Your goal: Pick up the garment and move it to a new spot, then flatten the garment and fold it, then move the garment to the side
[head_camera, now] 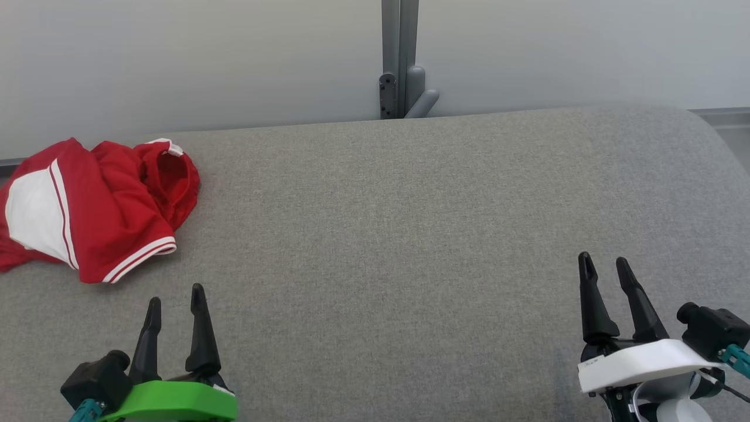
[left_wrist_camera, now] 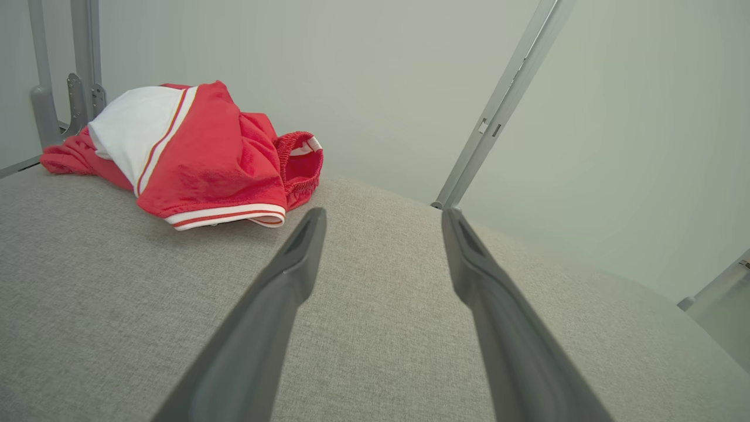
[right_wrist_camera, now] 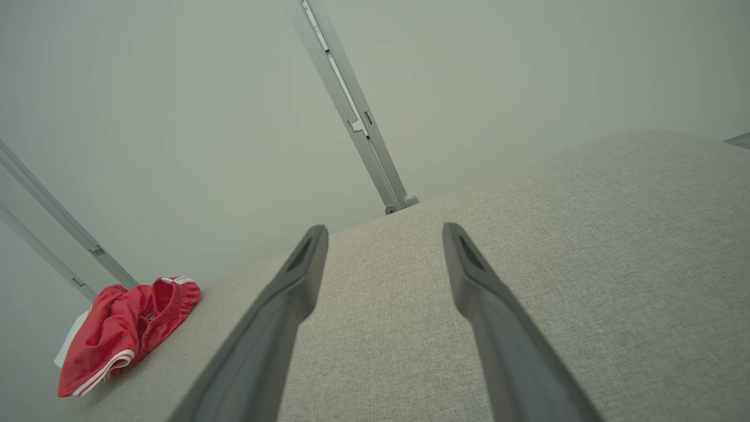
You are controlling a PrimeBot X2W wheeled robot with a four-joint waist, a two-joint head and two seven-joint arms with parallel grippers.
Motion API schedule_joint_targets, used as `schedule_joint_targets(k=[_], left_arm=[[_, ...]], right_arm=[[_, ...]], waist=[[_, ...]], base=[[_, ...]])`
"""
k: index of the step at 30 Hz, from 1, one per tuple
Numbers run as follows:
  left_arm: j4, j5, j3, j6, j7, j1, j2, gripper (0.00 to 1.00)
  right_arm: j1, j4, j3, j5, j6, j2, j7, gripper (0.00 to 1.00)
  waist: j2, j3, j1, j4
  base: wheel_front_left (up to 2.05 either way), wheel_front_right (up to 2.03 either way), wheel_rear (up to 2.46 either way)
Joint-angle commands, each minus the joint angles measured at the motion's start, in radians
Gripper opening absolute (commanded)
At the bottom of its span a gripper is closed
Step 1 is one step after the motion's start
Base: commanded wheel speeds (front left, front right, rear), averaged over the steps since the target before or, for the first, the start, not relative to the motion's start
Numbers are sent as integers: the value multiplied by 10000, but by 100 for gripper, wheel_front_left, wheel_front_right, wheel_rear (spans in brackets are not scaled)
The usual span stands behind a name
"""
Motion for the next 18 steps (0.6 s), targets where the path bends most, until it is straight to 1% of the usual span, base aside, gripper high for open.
schedule_joint_targets(k=[1, 12, 18], left_arm=[[10, 379, -18, -54, -118, 77, 78, 100], [349, 1275, -136, -262, -364, 111, 84, 100], [477, 1662, -142, -294, -468, 95, 87, 100]], right_arm=[[36, -19, 52, -372, 4, -64, -133, 100], [66, 122, 179, -1410, 5, -71, -374, 100], [74, 193, 221, -1823, 5, -74, -471, 100]], waist=[[14, -15, 0, 2], [16, -69, 0, -28], [16, -70, 0, -38]], base=[[0, 0, 0], [0, 0, 0], [0, 0, 0]])
